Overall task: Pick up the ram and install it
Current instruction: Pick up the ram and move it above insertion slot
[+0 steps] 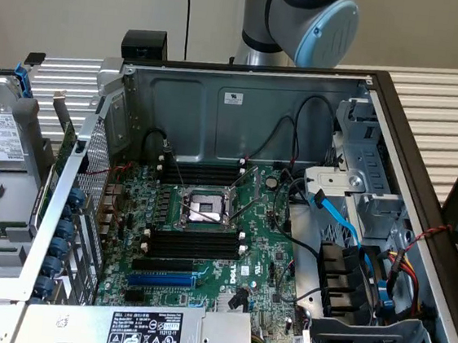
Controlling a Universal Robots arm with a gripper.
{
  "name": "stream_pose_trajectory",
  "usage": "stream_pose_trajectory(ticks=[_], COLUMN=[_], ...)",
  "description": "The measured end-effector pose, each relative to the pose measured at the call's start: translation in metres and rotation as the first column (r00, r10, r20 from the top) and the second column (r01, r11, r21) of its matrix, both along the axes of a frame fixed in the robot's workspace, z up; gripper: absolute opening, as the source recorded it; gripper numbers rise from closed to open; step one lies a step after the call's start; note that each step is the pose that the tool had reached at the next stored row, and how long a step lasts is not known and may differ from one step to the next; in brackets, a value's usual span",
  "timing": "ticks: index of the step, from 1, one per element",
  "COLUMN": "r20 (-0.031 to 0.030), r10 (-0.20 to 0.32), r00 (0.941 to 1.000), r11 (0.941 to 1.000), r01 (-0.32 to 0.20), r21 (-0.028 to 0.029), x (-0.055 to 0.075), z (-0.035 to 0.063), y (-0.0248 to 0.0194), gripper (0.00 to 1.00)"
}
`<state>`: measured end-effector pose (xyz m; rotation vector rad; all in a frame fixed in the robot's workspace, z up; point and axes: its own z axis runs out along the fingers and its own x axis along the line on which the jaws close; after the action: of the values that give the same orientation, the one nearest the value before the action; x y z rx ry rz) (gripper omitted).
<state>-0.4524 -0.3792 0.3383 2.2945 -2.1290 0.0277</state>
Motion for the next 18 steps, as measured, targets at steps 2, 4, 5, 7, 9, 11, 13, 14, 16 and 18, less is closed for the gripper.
stream_pose_trajectory(ticks=[2, 4, 5, 7, 9, 11, 13, 14, 16, 18], r20=[0.0, -0.0001, 0.0, 0.0, 0.0002, 0.0006, 0.0011, 0.001, 0.0011, 0.001], r10=[0.002, 0.003, 0.003, 0.003, 0.002, -0.009, -0.031, -0.041, -0.055, -0.063], r00=[1.0, 1.0, 1.0, 1.0, 1.0, 1.0, 0.9995, 0.9991, 0.9985, 0.998], r11=[1.0, 1.0, 1.0, 1.0, 1.0, 1.0, 0.9995, 0.9991, 0.9985, 0.998], r01=[-0.002, -0.003, -0.003, -0.003, -0.002, 0.009, 0.031, 0.041, 0.055, 0.063], r21=[0.0, -0.0001, 0.0, 0.0, 0.0, 0.0, 0.0, -0.0001, 0.0, -0.0001], x=[0.0, 0.0, 0.0, -0.001, -0.001, -0.001, -0.001, -0.001, -0.001, -0.001], z=[-0.0036, -0.0072, -0.009, -0.0126, -0.0164, -0.0199, -0.0236, -0.0254, -0.0291, -0.0326], y=[-0.0001, -0.001, -0.0016, -0.0028, -0.0046, -0.0054, -0.0055, -0.0056, -0.0056, -0.0056], gripper=[0.17, 0.3, 0.3, 0.36, 0.36, 0.36, 0.36, 0.36, 0.36, 0.36])
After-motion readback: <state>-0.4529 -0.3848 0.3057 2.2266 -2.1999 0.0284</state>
